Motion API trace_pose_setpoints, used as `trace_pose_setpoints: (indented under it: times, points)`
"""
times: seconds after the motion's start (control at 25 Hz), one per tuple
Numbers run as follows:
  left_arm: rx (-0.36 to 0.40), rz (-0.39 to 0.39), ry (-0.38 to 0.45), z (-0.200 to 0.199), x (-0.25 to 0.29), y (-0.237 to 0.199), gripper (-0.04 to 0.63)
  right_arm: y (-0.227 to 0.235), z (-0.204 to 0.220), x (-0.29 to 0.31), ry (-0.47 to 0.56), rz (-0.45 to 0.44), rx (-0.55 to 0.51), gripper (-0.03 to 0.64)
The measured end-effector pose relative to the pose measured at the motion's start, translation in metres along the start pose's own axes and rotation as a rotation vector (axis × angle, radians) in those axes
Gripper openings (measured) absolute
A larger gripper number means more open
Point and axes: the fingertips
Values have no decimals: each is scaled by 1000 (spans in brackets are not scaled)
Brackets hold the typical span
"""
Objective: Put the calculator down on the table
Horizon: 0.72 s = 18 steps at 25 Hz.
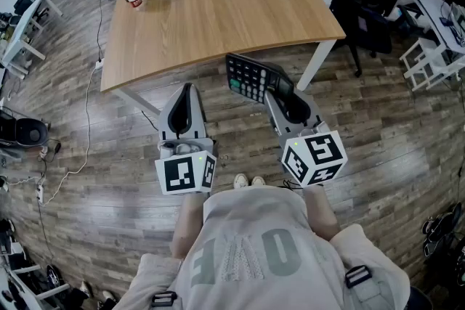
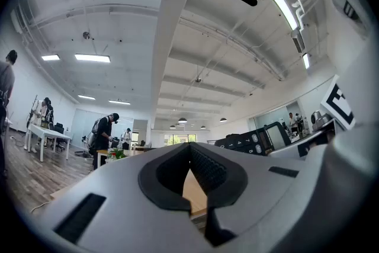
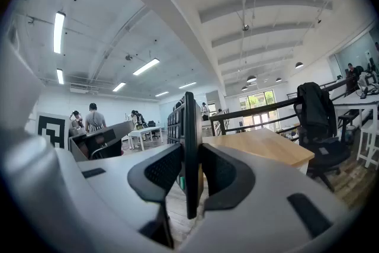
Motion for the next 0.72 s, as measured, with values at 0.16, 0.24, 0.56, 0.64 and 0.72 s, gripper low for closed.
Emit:
trace_pose_setpoints:
  times: [0.16,0.24,0.56,0.64,0.72]
  points:
    - [1,2,14,3,5,-5,9,3,2,6,7,9,-12,117]
    - [1,-4,16,3,4,-10,9,0,4,9,4,8,-13,117]
    - [-18,-28,4,10,3,-26,9,-9,4,12,20,-29,26,117]
    - [-20,-30,3,12,5,-30,9,-11,3,13,25,-36,44,117]
    - [-22,-30,3,14,7,-35,9,-10,4,15,24,-30,46,117]
Point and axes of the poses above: the fingertips, and each gripper's own axes: x forward along the fingers, y to its right, z out of its underside, and after that the axes turned 1 degree about y, right-handed
